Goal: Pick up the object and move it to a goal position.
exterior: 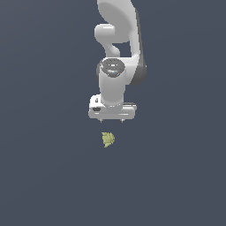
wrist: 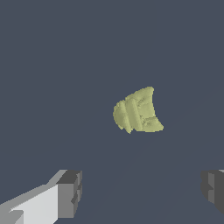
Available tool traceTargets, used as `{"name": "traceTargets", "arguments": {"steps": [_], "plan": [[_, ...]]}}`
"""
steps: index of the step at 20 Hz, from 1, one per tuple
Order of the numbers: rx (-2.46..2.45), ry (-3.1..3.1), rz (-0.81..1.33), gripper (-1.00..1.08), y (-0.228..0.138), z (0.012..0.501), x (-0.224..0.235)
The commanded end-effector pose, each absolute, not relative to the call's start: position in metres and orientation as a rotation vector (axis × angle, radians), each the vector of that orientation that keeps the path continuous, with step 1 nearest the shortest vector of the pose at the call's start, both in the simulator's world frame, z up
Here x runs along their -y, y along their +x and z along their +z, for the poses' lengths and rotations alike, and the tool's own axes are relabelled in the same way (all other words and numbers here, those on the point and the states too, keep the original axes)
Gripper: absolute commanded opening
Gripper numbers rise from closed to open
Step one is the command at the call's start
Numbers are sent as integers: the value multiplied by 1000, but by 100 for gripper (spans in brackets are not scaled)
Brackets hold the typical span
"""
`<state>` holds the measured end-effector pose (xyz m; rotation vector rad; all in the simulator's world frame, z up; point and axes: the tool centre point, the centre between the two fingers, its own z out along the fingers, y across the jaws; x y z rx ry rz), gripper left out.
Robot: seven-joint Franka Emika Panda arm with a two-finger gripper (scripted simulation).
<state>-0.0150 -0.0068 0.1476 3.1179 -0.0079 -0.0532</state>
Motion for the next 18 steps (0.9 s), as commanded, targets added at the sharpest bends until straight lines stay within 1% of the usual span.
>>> {"name": "traceTargets", "arguments": {"steps": [1, 18], "plan": [[8, 3118, -53, 100, -15, 148, 7], [-61, 3131, -26, 100, -12, 153, 1]]}}
